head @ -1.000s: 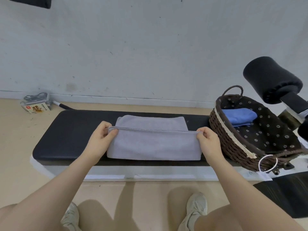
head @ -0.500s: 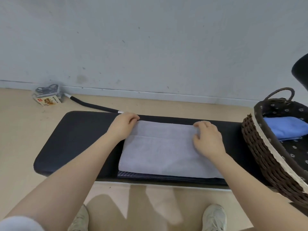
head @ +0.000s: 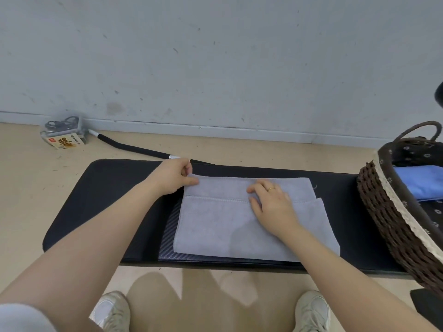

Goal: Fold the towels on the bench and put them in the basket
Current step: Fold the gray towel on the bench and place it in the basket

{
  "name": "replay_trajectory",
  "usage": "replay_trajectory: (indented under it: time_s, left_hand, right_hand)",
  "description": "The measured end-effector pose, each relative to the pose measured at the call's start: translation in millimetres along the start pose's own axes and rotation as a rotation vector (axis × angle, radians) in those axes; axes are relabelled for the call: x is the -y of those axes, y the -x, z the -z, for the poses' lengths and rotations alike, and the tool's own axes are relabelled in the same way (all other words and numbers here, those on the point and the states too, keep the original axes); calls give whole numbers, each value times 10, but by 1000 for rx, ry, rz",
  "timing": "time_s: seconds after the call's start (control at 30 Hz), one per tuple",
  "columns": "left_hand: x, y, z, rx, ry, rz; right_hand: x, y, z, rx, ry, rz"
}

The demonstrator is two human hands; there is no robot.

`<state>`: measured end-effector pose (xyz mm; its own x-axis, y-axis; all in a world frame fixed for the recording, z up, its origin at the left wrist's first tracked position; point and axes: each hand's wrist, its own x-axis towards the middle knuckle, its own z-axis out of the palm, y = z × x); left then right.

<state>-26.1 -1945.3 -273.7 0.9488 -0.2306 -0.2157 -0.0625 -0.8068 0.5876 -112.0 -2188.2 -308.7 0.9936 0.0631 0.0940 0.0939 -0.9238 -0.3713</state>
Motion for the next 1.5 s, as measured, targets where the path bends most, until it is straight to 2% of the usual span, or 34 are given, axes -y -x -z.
replay_trajectory:
  time_s: [0.1,0.13,0.2,0.27,0.33,0.37,0.53,0.63,0.73,0.83,0.97,1.03,1.07,1.13,1.23,1.37,1.5]
  left_hand:
    - [-29,59,-41,-91,-147,88]
    - [-73,105,-74,-178,-192,29]
    - [-167,233,-164,-312,-256,-201]
    - [-220,342,-257,-207,-274,-360]
    - [-222,413,-320,32,-301,-320]
    - [-208,431,-332,97,-340,-279]
    - [-175,488,-283,49,-557,-179]
    - [-185,488,-218,127,-576,-113]
    - [-196,532,-86,178,-430,-133]
    - [-228,652,56,102,-75,-224]
    - [-241,702,110,13,596,-73]
    - [-221,634,56,-43,768,-1]
    - [-209,600,22,-57,817,40]
    - [-171,517,-60,-72,835,118]
    - [-101,422,-169,-127,716,168]
    - [-101,320,-211,-250,318,66]
    - [-92,245,-299,-324,116,29]
  right_hand:
    - [8,-9,27,35,-3,10]
    - [1,-23,53,79,-10,19]
    - [-35,-30,138,169,-47,38]
    - [-103,12,255,175,-55,27]
    - [-227,90,376,119,39,-7]
    - [-303,136,430,98,111,-22]
    - [-611,296,595,136,269,-91]
    - [-655,328,660,126,325,-98]
    - [-654,309,820,141,280,-77]
    - [-645,311,1037,162,-151,-161]
    - [-634,296,1152,152,-781,-313]
    - [-635,225,1105,92,-949,-376]
    - [-642,175,1062,66,-954,-408]
    - [-652,74,955,49,-825,-444]
    - [-690,-39,818,63,-553,-426]
    - [-728,-198,690,39,-276,-375]
    - [-734,-256,534,68,-19,-399]
